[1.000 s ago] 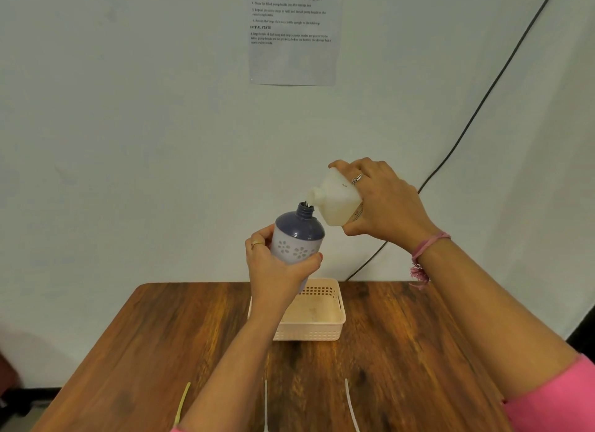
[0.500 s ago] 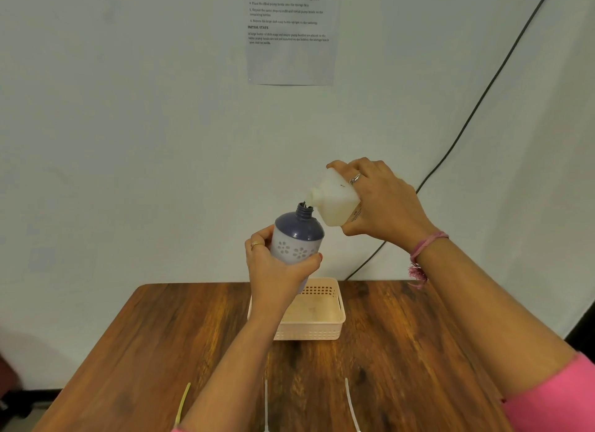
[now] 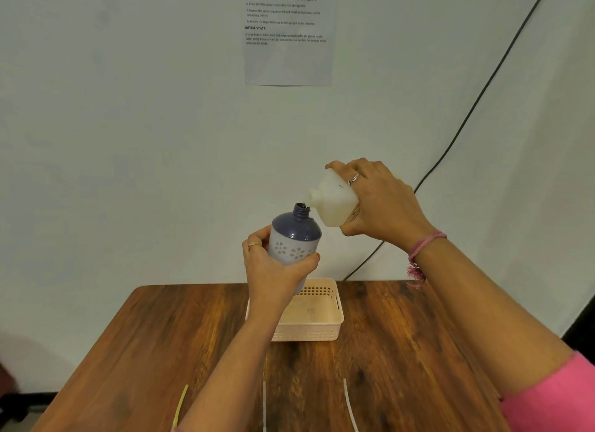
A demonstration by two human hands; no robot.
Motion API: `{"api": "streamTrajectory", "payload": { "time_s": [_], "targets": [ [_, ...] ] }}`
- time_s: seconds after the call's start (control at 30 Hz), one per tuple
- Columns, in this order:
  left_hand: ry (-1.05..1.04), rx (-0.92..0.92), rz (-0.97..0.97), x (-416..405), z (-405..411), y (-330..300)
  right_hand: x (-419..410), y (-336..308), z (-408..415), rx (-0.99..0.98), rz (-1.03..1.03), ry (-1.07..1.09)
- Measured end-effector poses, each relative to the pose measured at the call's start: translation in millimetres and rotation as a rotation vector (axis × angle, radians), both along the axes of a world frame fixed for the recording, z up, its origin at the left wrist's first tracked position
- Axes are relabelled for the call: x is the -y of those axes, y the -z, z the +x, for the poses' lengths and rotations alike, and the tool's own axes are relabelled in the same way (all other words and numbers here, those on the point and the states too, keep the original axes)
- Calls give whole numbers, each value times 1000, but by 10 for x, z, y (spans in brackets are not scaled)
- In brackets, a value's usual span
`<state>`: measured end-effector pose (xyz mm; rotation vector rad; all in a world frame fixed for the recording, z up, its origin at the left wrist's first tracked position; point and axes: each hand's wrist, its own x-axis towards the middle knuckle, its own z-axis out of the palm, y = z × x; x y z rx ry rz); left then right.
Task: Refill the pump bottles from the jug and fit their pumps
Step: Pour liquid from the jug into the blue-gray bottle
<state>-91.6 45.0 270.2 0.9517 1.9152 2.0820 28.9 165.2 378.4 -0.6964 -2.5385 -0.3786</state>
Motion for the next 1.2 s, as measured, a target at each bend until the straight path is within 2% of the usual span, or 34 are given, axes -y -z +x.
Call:
{"api": "streamTrajectory", "payload": {
  "time_s": [1.2],
  "targets": [
    [8,5,8,42,22,-13,36,-20,2,3,4,-9]
  ]
}}
